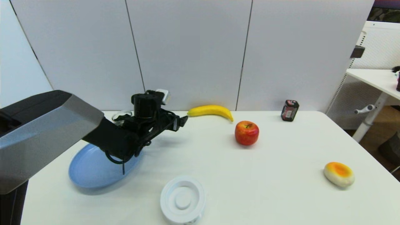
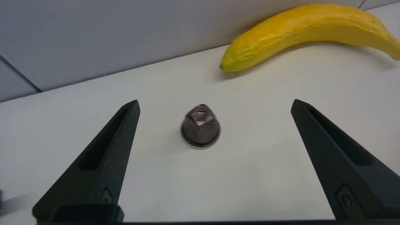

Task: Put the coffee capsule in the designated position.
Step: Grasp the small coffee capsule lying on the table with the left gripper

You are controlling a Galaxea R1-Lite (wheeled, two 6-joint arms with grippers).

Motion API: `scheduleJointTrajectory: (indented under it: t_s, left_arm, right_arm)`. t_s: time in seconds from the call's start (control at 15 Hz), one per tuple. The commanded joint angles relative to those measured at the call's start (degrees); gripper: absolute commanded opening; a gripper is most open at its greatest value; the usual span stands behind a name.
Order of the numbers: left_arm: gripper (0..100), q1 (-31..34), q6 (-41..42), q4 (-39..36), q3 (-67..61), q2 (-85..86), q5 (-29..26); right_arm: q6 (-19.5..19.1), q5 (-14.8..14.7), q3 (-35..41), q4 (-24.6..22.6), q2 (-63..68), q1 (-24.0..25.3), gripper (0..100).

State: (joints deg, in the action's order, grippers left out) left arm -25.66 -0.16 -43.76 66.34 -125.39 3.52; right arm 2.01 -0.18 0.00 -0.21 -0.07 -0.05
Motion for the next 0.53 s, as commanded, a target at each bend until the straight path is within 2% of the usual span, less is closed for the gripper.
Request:
scheduleJointTrajectory:
  t_s: [0.07,0.53]
  left_arm:
    - [100,-0.44,-0.37,-0.27,1.16,-2.22,2.19]
    - [100,-0.44,-0.63,-3.35,1.69,-4.77,6.67]
  right_arm:
    - [0.01,0.01,0.00,0.03,0.07,-0.04,100]
    - [0.01,0.01,0.00,-0.06,0.07,-0.04,100]
